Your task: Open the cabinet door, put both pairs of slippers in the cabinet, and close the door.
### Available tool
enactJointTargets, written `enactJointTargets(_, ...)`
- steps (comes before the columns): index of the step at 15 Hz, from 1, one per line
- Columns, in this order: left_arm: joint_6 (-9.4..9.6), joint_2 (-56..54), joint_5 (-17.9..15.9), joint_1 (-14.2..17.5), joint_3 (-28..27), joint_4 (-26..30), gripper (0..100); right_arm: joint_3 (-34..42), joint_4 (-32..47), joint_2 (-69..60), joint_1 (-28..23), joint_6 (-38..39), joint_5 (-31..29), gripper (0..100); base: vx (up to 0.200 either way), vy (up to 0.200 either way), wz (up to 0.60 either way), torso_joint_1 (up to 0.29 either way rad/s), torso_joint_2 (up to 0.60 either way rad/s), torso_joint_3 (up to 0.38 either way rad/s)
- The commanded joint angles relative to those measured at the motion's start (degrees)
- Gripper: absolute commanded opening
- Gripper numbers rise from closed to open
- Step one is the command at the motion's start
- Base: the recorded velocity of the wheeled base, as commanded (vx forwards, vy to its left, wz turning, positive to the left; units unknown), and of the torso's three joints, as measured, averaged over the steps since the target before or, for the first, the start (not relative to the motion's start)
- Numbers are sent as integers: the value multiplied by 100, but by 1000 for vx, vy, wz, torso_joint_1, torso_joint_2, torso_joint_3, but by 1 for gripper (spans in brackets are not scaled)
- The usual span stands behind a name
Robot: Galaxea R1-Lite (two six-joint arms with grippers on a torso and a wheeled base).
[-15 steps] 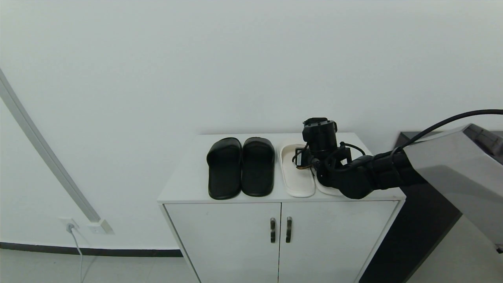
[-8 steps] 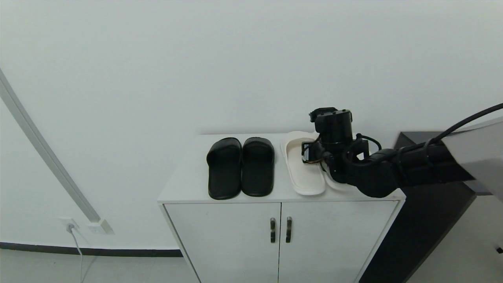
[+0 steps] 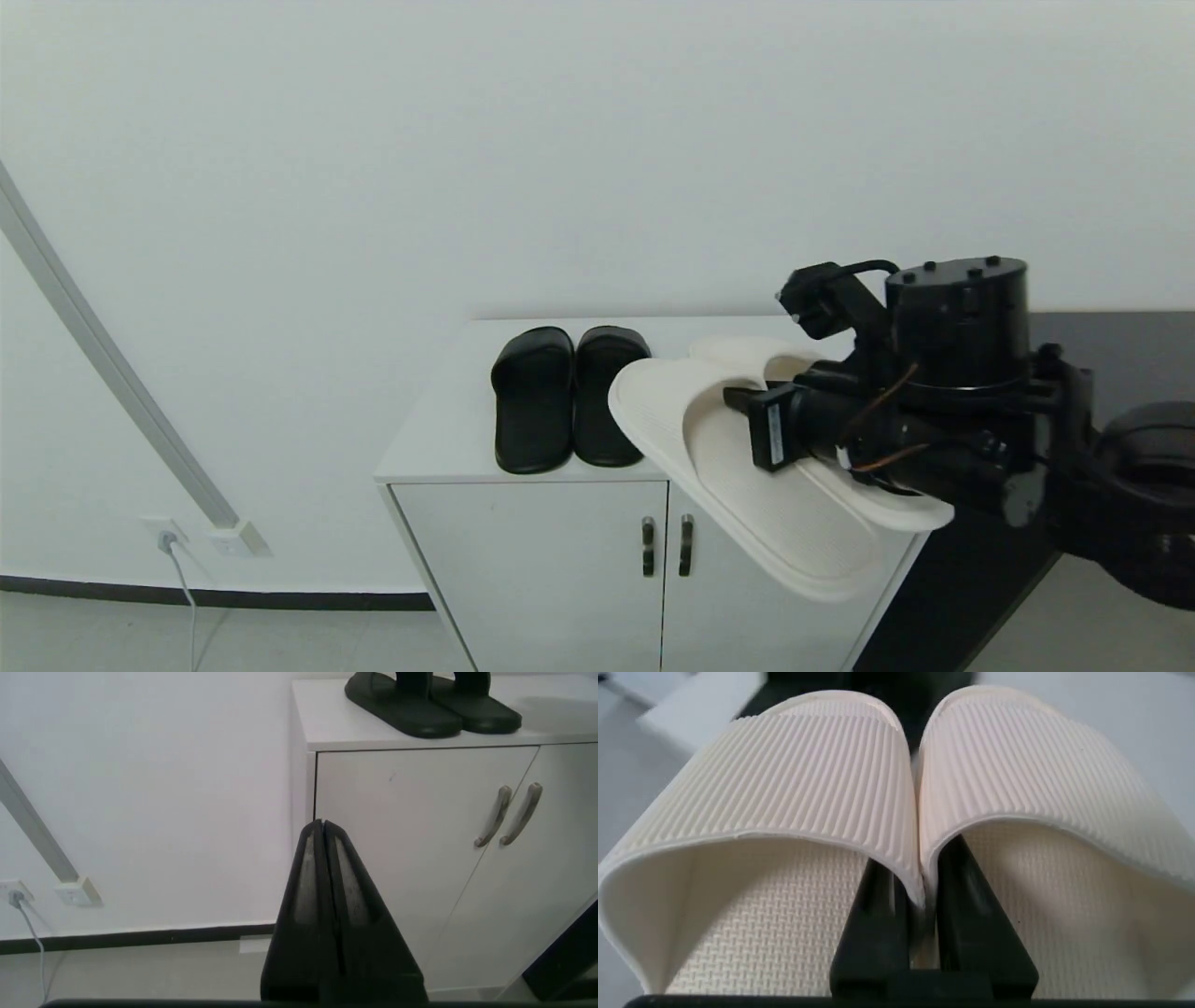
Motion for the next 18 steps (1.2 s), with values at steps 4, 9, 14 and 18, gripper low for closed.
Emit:
enactJointTargets(4,0,7,-4,-2,2,4,0,1668,37,-1729,156,-278,1462,0,0,0,0,0,0,0)
enactJointTargets(9,0,7,-4,-2,2,4,0,1896,-7,-1527,341,-453,1681,0,0,0,0,0,0,0)
enactJointTargets(14,9,7,-4,-2,2,4,0,1993,2,-1536,490,-568,1672,0,-120,0,0,4,2,0)
enactJointTargets(18,0,7,-4,-2,2,-5,0,2151,-7,-1536,490,-638,1690,0,-150,0,0,2,3,2)
